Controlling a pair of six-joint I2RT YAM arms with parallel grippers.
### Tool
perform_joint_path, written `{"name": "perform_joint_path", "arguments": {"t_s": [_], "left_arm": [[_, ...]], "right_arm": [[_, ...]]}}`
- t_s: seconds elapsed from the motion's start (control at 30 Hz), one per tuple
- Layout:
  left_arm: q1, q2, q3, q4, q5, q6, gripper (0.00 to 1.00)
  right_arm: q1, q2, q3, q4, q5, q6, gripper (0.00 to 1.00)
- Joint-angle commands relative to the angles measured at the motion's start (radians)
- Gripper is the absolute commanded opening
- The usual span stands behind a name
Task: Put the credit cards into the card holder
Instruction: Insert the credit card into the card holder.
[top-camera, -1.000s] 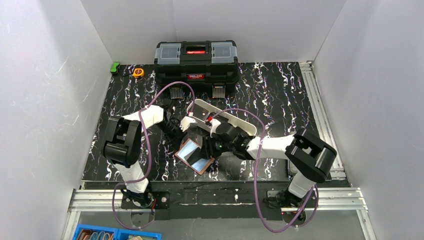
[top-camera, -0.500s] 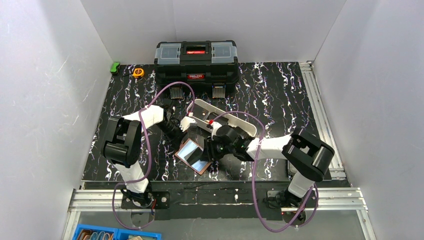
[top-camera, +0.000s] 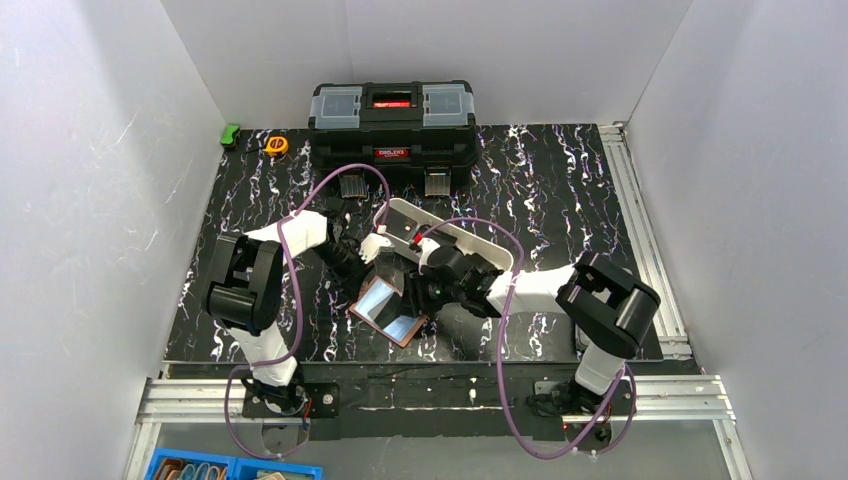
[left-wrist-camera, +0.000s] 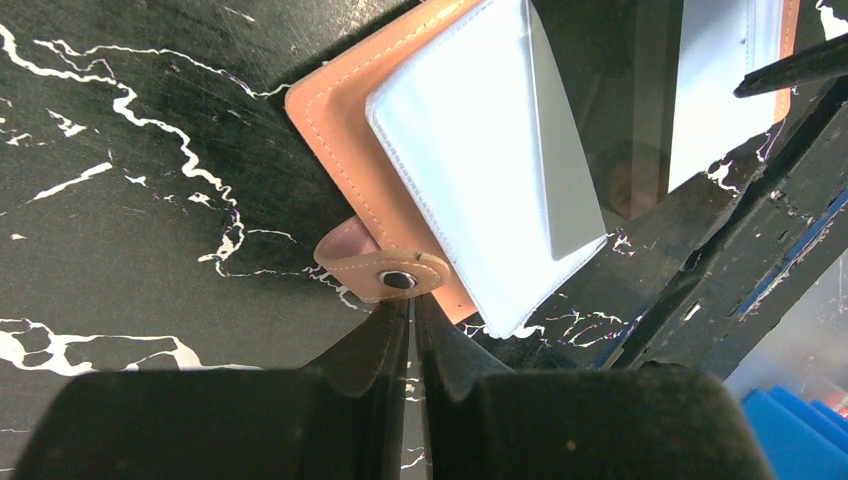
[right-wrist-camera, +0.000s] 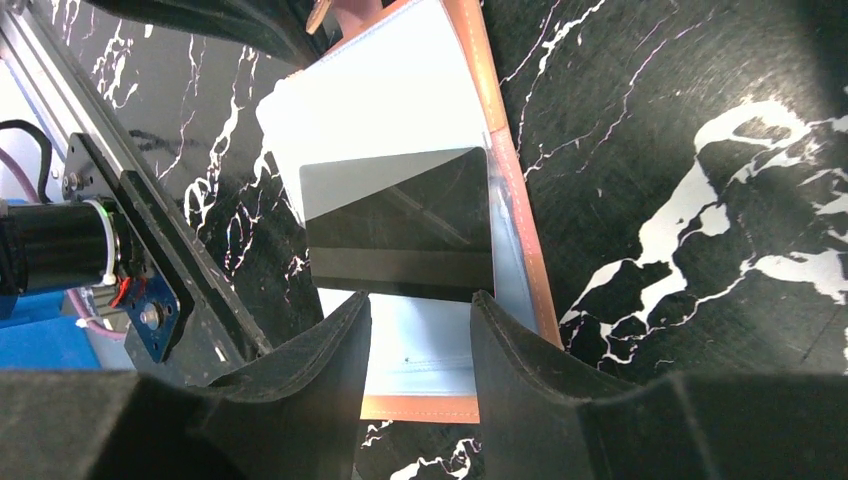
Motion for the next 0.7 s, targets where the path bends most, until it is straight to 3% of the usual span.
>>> {"name": "perform_joint_path", "arguments": {"t_s": [0.0,0.27,0.67], "left_arm": [[-0.002,-0.021,-0.018,-0.030,-0.002,0.017,0.06],[-0.001,-0.024,-0.029,-0.028,-0.012,0.028,0.06],[-0.001,-0.005,-0.007,-0.030,0.010,0.006,0.06]], "right_arm": [[-0.011,0.008,0.058,0.010,0.013,-0.026,0.48],[-0.045,-0.084,0.012,0.006,0.024,-0.037,0.48],[-0.051,0.071,0.095,0.086,-0.078,-0.002,0.46]]}}
